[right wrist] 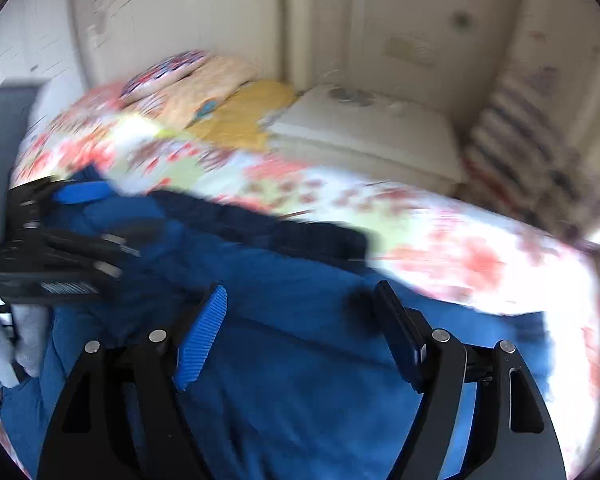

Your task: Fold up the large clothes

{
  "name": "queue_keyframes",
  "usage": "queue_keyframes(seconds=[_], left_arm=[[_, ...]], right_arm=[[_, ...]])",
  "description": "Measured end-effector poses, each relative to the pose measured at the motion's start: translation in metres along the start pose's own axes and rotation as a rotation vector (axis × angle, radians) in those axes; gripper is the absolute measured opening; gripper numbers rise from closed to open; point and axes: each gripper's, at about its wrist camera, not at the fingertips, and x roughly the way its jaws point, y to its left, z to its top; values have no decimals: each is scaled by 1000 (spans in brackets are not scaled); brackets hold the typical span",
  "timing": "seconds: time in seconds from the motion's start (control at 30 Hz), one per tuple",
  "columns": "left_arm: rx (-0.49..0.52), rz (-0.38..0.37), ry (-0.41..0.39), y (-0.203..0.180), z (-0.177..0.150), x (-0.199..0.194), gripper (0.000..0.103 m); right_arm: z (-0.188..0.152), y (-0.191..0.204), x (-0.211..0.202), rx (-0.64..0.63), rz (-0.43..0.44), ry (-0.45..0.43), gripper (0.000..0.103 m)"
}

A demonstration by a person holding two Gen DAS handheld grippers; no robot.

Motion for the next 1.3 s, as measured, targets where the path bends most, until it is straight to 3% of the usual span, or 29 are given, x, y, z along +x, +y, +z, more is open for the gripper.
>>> queue_keyframes(seconds=[0.07,0.13,0.17,0.2,0.33,0.47,0.6,0.67,0.77,0.9,1.03,1.13,1.3], left_arm=[[-1,50,-30,12,-6,-10,100],[-72,29,79,31,-16,14,101],[-126,-6,139,39,-17,27,101],[-151,-24,150,43,-15,32,101],[-128,7,137,37,-12,35,101],[-164,-13,120,44,-15,28,101],[-260,-19,37,65,-20,-15,99],[-338,-95,-39,87,-39,-62,100],[-354,-112,-68,110,-86,-113,100],[-399,-102,-23,148,-160,-153,100],[-483,-103,-48,175,-221,-190,100],[-494,-149,-47,174,-240,-198,100],[-446,-224,6,149,-240,-183,100]], right_arm=[[-7,-29,-12,59,-37,-31,79],[-25,-66,14,168,-62,64,80],[-39,-85,36,268,30,119,82],[-41,-91,38,304,60,102,82],[-36,-84,44,264,20,106,82],[-39,-93,41,317,79,84,82],[-44,-91,1,266,60,68,82],[-59,-94,-44,285,143,-23,83],[-105,-100,-102,288,183,-107,89],[-177,-112,-150,312,170,-138,90],[-238,-126,-176,402,172,-140,90],[-260,-128,-179,442,217,-138,90],[-265,-112,-171,449,268,-111,90]])
